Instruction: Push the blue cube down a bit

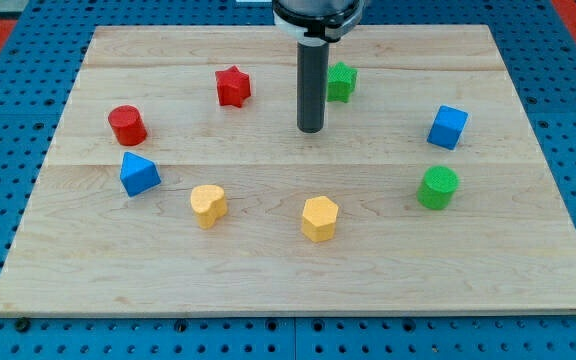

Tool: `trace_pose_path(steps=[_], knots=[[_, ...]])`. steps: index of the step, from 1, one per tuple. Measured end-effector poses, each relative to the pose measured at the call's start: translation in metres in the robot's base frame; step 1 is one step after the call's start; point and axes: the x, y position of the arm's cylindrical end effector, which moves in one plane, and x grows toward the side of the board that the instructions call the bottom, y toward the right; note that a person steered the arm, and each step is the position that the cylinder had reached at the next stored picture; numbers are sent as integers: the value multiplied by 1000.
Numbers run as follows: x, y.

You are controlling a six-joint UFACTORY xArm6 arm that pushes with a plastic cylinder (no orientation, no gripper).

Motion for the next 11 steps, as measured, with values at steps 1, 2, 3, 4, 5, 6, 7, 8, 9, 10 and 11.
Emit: trace_pose_path(steps=[1,2,3,4,5,6,7,8,9,10,11], knots=[[0,1],[0,1],[-19,22],[-29,94],[-55,97],[-60,103],[-55,159],[-35,196],[-16,171],[-14,155],[-8,226]])
